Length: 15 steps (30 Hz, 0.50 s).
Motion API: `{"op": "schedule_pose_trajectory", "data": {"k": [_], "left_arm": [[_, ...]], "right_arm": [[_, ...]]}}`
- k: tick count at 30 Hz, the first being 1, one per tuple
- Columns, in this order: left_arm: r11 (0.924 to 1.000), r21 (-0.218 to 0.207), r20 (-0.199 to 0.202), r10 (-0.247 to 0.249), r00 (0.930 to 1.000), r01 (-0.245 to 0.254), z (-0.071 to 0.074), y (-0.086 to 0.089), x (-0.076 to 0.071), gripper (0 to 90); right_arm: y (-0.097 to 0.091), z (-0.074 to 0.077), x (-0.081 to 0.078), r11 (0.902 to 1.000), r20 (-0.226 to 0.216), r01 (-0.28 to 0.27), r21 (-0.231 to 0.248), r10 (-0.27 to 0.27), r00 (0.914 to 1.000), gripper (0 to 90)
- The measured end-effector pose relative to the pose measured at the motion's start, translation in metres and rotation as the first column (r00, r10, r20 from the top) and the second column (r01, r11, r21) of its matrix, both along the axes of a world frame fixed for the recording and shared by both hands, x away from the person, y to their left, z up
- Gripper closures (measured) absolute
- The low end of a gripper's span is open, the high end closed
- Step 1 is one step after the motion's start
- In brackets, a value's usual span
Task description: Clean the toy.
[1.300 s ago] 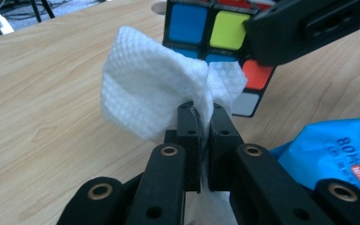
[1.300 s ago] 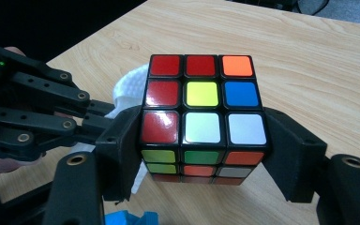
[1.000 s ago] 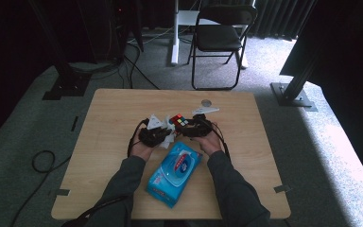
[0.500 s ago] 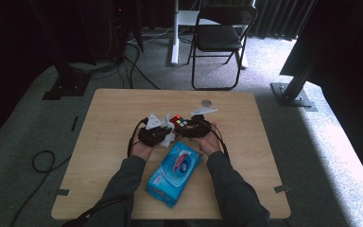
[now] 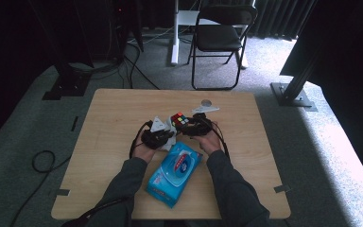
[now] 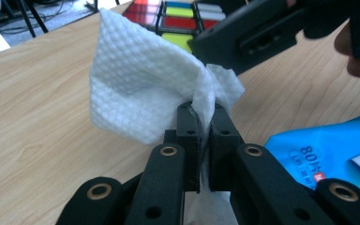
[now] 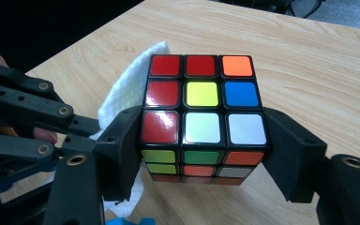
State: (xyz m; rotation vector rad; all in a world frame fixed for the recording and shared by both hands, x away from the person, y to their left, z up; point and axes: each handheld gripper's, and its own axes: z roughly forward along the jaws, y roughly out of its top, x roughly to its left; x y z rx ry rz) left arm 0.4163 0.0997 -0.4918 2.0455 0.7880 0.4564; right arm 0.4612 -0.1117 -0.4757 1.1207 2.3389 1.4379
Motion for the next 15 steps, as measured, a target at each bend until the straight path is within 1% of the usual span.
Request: {"op": "schedule_pose_trajectory", "data": {"k": [5, 8, 11, 15], "left_arm": [[0.9998, 0.018, -0.007, -0.004, 1.0000, 0.004, -0.0014, -0.0013, 0.0003, 85.8], [0.9989, 0.047, -0.018, -0.005, 0.9998, 0.006, -0.0040, -0.0016, 0.0019, 85.6], [0.9979, 0.065, -0.034, 0.001, 0.9994, 0.001, -0.0071, -0.0006, 0.0031, 85.6], [0.9977, 0.067, -0.031, -0.009, 0.9995, 0.011, -0.0066, -0.0028, 0.0011, 85.6]], "right_arm": [[-0.0008, 0.0009, 0.0006, 1.0000, 0.001, 0.003, 0.005, -0.003, 1.0000, 34.3], [-0.0011, 0.0031, 0.0011, 0.9999, 0.005, 0.008, 0.008, -0.008, 1.0000, 34.4], [-0.0016, 0.0065, 0.0017, 0.9998, 0.011, 0.011, 0.015, -0.011, 0.9999, 34.3], [-0.0020, 0.0096, 0.0027, 0.9997, 0.023, 0.018, 0.017, -0.018, 0.9996, 34.3]]}}
